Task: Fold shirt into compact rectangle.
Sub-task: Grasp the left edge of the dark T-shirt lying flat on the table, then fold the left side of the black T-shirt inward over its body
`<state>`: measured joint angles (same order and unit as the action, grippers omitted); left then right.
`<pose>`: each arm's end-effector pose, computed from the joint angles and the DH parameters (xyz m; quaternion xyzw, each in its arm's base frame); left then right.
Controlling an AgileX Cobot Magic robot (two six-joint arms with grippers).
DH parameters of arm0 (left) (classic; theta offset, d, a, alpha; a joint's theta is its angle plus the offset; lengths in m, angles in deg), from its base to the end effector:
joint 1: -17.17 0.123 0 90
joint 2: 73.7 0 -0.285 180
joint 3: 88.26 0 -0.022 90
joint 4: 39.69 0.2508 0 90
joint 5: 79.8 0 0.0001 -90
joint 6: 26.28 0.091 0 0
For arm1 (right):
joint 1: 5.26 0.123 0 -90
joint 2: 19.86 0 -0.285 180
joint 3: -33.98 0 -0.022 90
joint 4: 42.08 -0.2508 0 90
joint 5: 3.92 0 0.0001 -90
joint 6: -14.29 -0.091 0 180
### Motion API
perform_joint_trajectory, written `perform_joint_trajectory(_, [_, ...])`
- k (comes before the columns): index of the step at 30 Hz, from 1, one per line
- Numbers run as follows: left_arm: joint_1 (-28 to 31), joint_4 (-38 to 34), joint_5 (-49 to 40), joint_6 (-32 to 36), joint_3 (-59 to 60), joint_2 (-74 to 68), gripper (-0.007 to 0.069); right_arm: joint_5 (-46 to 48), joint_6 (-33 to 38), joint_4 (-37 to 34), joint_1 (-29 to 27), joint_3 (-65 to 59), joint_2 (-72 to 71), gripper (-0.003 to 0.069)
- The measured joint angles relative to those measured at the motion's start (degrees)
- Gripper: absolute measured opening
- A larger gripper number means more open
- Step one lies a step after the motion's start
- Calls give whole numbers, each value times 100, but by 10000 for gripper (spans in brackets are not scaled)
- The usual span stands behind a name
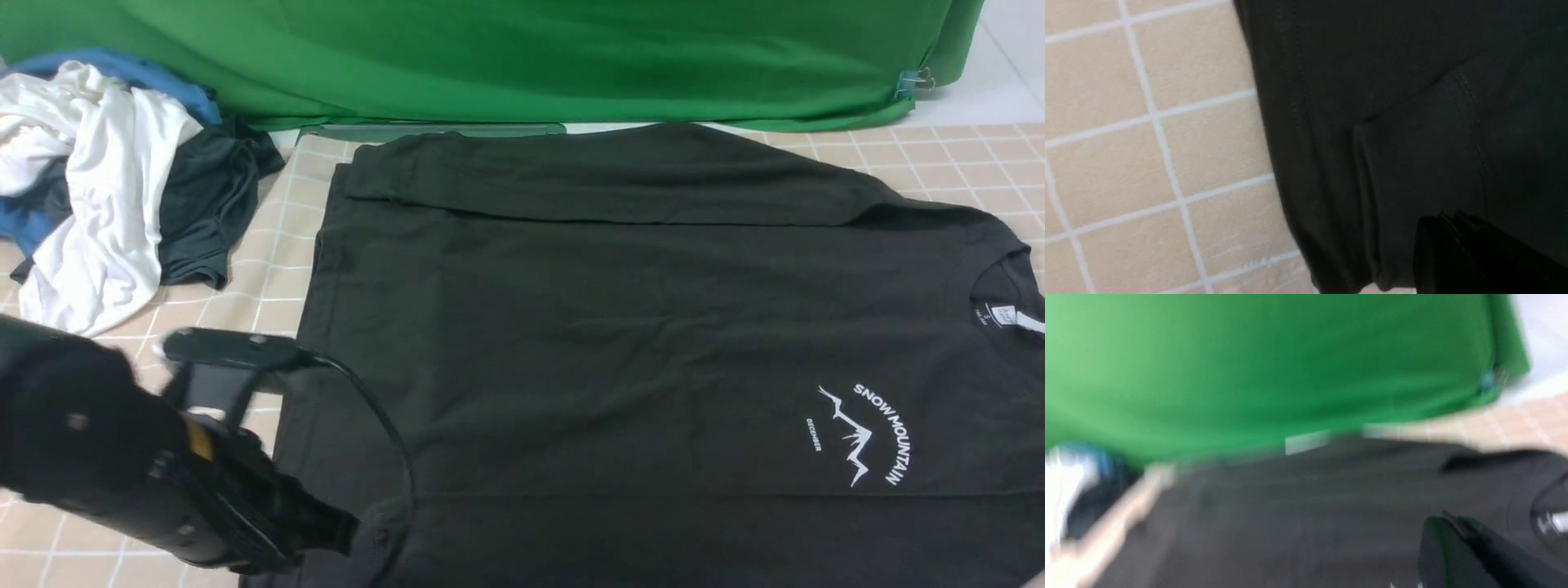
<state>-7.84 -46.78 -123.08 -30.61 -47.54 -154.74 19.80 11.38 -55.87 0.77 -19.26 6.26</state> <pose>0.1817 -0.0933 0.2037 0.1391 0.9805 -0.0792 0.1136 0.0736 0.0166 0.2967 0.0348 0.7786 0.1540 0.6073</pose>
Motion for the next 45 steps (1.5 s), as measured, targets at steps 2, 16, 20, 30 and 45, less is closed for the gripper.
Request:
perform_joint_trajectory(2, [-83, 108, 137, -25, 0, -191, 39, 760, 290, 0, 107, 558, 678, 38])
perform_joint_trajectory(16, [-123, 435, 1350, -70, 0, -1403, 530, 1391, 992, -256, 460, 1169, 1872, 38])
perform_joint_trajectory(20, [-123, 345, 1276, -64, -44, -1505, 475, 1363, 1032, -263, 460, 1169, 1872, 38])
perform_joint_trajectory(30, [-123, 79, 728, 85, -77, -1174, 32, 1245, 1044, -266, 460, 1176, 1872, 38])
perform_joint_trajectory(45, [-116, 463, -771, 14, -2170, -471, 32, 932, 1044, -278, 460, 1176, 1872, 40])
